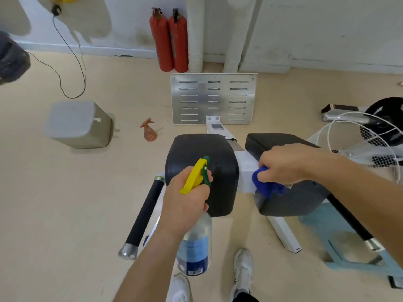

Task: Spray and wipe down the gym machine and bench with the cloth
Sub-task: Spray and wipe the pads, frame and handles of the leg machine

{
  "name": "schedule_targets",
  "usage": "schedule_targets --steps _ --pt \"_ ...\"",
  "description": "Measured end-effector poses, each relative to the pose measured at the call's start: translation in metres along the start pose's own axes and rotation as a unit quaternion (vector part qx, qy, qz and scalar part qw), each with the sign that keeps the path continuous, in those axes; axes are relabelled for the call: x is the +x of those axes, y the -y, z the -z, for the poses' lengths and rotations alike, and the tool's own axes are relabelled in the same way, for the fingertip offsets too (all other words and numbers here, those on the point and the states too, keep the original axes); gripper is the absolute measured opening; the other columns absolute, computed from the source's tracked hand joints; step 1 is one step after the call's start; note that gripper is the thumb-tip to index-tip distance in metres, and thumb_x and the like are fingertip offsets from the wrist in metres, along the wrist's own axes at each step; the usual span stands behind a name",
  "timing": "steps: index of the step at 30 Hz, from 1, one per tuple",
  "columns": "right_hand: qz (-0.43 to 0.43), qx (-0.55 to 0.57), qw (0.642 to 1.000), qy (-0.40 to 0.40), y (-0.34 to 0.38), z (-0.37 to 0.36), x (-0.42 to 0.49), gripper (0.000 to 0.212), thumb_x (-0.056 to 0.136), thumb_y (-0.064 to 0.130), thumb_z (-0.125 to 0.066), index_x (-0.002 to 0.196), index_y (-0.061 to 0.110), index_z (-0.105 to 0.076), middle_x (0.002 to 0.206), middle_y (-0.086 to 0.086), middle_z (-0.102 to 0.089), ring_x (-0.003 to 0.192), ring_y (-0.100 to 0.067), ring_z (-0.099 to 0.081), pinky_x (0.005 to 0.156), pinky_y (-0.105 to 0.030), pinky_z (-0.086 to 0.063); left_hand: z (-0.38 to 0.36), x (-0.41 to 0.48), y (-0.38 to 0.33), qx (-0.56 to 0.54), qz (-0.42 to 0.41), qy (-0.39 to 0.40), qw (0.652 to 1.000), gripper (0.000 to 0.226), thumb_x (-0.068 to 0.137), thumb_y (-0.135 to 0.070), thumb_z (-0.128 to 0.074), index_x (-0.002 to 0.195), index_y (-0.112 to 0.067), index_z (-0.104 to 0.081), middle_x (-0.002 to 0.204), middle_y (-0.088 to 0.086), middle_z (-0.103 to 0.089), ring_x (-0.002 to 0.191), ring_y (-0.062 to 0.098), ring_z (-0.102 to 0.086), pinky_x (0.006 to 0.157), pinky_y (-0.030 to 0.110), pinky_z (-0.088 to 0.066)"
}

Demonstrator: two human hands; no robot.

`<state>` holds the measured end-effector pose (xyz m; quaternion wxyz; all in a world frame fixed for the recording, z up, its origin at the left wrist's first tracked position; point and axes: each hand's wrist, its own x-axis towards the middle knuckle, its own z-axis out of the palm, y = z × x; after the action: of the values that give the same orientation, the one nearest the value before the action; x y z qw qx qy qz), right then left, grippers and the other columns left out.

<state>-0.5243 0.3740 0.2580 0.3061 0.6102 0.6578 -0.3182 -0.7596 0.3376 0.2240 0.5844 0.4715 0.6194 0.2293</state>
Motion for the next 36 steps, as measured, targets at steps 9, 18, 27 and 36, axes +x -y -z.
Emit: schedule_targets --steps 9,18,27,36 --pt "-0.083 0.767 0.589 -0.241 0.046 -0.087 -0.019 0.020 0.099 0.040 -0.053 0.101 0.023 -0.062 0.087 -0.009 -0.070 0.073 -0.023 -0.066 0.075 -0.039 -0.054 0.009 -0.032 0.062 0.035 -0.019 0.021 0.999 0.022 0.091 -0.006 -0.058 0.095 -0.025 -0.067 0.077 0.003 -0.061 0.072 0.018 -0.061 0.066 0.039 -0.060" --pt "-0.030 0.804 0.465 -0.370 0.068 -0.134 -0.004 0.044 0.088 0.010 -0.047 0.128 0.029 -0.045 0.118 0.000 -0.059 0.099 -0.033 -0.063 0.084 -0.055 -0.056 -0.026 -0.043 0.095 -0.002 0.008 -0.083 0.996 0.015 0.095 -0.008 -0.058 0.086 -0.016 -0.066 0.081 0.014 -0.066 0.081 0.036 -0.063 0.070 0.054 -0.057" --pt "0.040 0.160 0.785 -0.597 0.105 -0.121 0.086 0.041 0.094 0.031 -0.057 0.134 0.021 -0.055 0.142 -0.009 -0.048 0.125 -0.031 -0.045 0.107 -0.041 -0.038 -0.023 -0.044 0.113 -0.063 -0.024 -0.130 0.989 0.023 0.087 0.007 -0.054 0.086 -0.010 -0.069 0.075 0.009 -0.065 0.062 0.014 -0.056 0.057 0.029 -0.053" --pt "0.093 -0.087 0.654 -0.746 0.086 -0.171 0.133 0.028 0.086 0.028 -0.068 0.107 0.020 -0.051 0.114 -0.007 -0.043 0.096 -0.030 -0.044 0.079 -0.039 -0.039 -0.027 -0.029 0.120 -0.086 -0.055 -0.158 0.982 0.029 0.080 -0.001 -0.055 0.087 -0.023 -0.072 0.081 -0.002 -0.070 0.070 0.012 -0.059 0.058 0.024 -0.055"
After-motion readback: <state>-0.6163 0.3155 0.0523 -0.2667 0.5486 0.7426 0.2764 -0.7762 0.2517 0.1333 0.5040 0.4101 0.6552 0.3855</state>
